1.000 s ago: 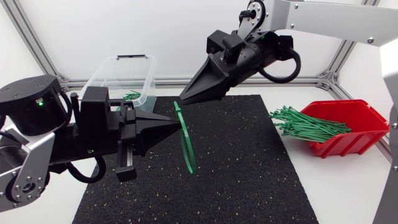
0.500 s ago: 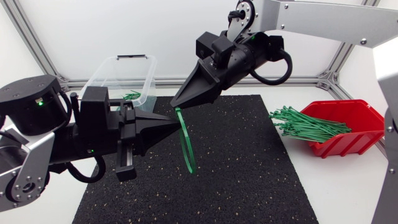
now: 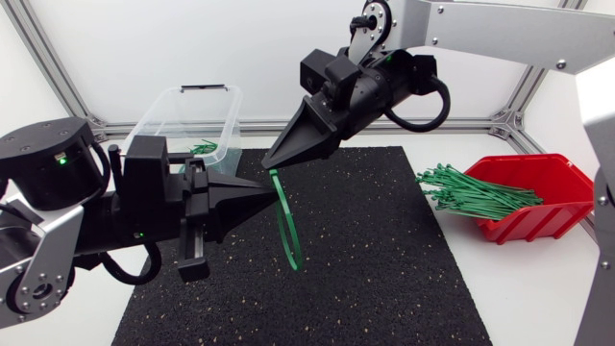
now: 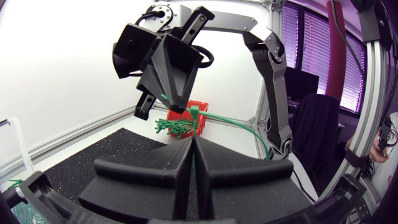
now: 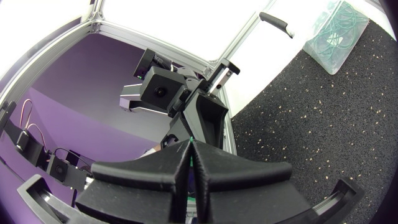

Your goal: Take a green cable tie from the red box, thread the tail through the head to close it, then place it in the transparent bin on the left.

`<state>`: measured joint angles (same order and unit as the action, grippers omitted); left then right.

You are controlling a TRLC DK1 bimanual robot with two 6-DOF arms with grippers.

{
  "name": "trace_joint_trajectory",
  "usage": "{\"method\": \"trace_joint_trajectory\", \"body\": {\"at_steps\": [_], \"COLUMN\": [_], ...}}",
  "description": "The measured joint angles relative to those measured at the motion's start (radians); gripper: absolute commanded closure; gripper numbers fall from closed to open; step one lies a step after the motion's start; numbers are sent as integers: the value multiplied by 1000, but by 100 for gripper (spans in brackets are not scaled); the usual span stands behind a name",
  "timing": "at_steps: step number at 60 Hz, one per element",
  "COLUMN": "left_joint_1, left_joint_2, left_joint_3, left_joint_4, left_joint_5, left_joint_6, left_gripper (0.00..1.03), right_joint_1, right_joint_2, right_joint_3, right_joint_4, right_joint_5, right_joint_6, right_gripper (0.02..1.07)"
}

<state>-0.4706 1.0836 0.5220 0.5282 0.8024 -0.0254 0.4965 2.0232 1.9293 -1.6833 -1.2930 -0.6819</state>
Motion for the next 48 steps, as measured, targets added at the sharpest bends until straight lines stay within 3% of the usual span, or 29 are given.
{"method": "trace_joint_trajectory", "body": {"at_steps": [21,48], "left_joint_1": [-31,-37], "left_joint_2": [-47,-56], "left_joint_3": [0,-5], "left_joint_4": [-34,-59], "left_joint_5": [-51,-63], "left_joint_6": [0,0], "left_gripper": [100,100], "right_joint_1": [2,9], "right_joint_2": [97,156], "right_joint_3": [143,167], "right_joint_4": [-23,-41], "right_joint_5": [15,14], "right_joint_6": [27,31], "right_gripper": [101,101]}}
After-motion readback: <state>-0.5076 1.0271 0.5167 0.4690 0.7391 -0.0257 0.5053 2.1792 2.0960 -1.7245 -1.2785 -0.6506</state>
